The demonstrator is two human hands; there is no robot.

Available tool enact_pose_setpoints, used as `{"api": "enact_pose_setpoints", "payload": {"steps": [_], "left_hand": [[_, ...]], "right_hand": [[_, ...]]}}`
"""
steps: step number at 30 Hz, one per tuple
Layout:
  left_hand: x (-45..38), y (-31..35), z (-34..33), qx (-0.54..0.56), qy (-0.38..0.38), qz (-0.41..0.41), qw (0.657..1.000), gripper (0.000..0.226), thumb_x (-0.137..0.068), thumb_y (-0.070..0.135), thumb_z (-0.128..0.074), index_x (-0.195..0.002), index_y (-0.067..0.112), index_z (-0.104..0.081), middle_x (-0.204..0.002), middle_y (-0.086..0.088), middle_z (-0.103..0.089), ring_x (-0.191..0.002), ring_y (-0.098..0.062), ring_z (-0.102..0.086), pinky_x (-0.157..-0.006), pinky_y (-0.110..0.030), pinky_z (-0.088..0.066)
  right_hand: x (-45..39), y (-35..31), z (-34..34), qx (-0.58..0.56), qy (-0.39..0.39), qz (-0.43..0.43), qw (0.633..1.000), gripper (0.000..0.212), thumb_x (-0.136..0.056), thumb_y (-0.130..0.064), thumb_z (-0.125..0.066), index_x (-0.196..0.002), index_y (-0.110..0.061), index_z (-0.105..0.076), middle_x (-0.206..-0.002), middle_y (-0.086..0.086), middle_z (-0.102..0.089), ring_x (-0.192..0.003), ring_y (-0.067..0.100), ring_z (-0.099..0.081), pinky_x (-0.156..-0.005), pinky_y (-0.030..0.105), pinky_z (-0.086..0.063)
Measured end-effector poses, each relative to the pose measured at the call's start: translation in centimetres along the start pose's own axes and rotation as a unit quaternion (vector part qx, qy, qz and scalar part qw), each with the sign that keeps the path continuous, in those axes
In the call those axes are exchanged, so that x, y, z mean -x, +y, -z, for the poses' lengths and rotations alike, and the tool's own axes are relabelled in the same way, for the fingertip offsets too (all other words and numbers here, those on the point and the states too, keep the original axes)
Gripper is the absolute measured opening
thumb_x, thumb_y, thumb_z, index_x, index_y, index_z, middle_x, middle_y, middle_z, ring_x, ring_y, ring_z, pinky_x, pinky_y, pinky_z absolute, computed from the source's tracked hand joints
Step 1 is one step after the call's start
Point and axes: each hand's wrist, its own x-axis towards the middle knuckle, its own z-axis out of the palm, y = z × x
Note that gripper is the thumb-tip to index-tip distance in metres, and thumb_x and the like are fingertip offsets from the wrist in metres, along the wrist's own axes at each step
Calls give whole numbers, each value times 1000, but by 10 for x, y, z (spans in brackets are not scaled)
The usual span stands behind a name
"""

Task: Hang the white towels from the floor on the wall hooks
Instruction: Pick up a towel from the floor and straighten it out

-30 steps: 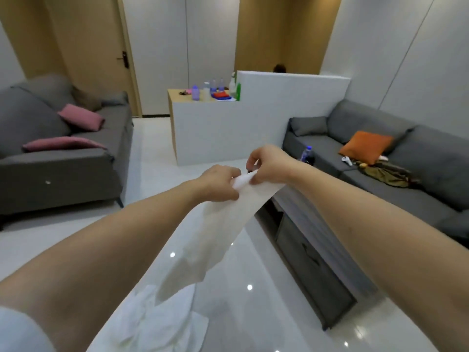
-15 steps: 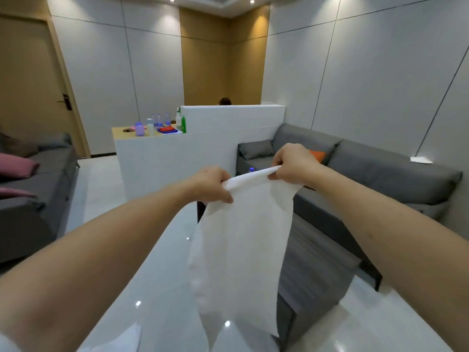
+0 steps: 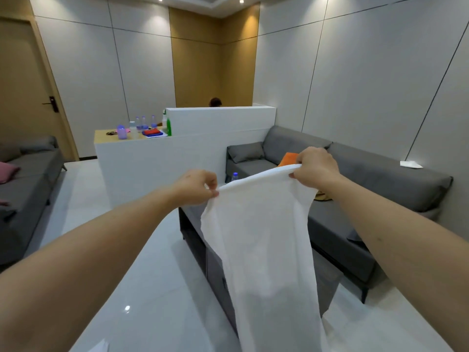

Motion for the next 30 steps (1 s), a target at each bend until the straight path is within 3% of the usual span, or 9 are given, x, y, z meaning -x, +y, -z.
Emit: {"api": "enact_pose_setpoints", "payload": {"steps": [4,7,10,14,16,20,22,26,30], "left_hand": [[-54,1,-31,94,41,21,994,10,-84,24,-57,-82,14,-57,-78,2,-57,-71,-16,-51,-53,-24,-41],[-107,-11,-42,90,30,3,995,4,-80,24,-58,-84,23,-57,-80,6,-58,-70,-12,-53,-55,-20,-40],[-165,-42,-39,78,18,3,997,18,-82,25,-62,-97,33,-55,-85,10,-60,-77,-5,-54,-59,-19,-40],[-256,-94,-29,-27,16,24,999,24,-81,24,-73,-104,25,-66,-88,5,-57,-86,-16,-53,-73,-28,-40],[-301,-121,-21,-66,40,51,996,20,-81,29,-73,-98,18,-69,-85,2,-56,-84,-19,-51,-71,-28,-39],[-382,-163,6,-100,105,116,983,17,-83,38,-70,-91,23,-68,-83,1,-58,-80,-20,-52,-65,-29,-40],[-417,-174,21,-117,151,136,972,14,-84,38,-67,-90,25,-67,-83,0,-58,-80,-22,-52,-65,-30,-40],[-465,-178,43,-123,246,161,948,14,-85,39,-66,-87,25,-66,-85,-4,-59,-79,-24,-51,-64,-31,-39],[-487,-163,46,-152,299,153,930,18,-86,40,-64,-94,25,-69,-90,-9,-66,-81,-29,-55,-62,-32,-35]], "right_hand": [[-49,3,-21,-23,2,0,1000,23,-80,-20,-70,-61,-16,-57,-65,2,-58,-60,18,-51,-48,24,-31],[-102,6,-45,-15,4,4,1000,19,-79,-18,-69,-63,-17,-59,-67,2,-59,-68,22,-58,-48,23,-30],[-161,10,-79,-9,-4,2,1000,9,-79,-18,-69,-71,-17,-66,-74,2,-64,-72,23,-61,-52,24,-37],[-256,0,-137,13,-17,11,1000,12,-79,-27,-73,-75,-20,-65,-77,2,-65,-70,22,-59,-53,26,-40],[-308,-11,-163,19,-30,19,999,16,-78,-32,-75,-75,-22,-63,-78,2,-65,-72,23,-60,-54,29,-45],[-405,-37,-188,6,-37,37,999,20,-79,-41,-76,-76,-23,-67,-76,1,-64,-70,22,-60,-65,36,-55],[-451,-46,-192,-10,-17,49,999,24,-80,-43,-75,-83,-20,-72,-78,2,-64,-71,22,-59,-64,33,-52],[-513,-52,-191,-70,31,74,994,20,-83,-39,-74,-89,-20,-72,-79,-2,-58,-67,16,-49,-52,23,-30],[-542,-37,-193,-117,62,100,986,16,-86,-32,-72,-93,-18,-72,-84,-2,-59,-76,16,-51,-52,22,-27]]}}
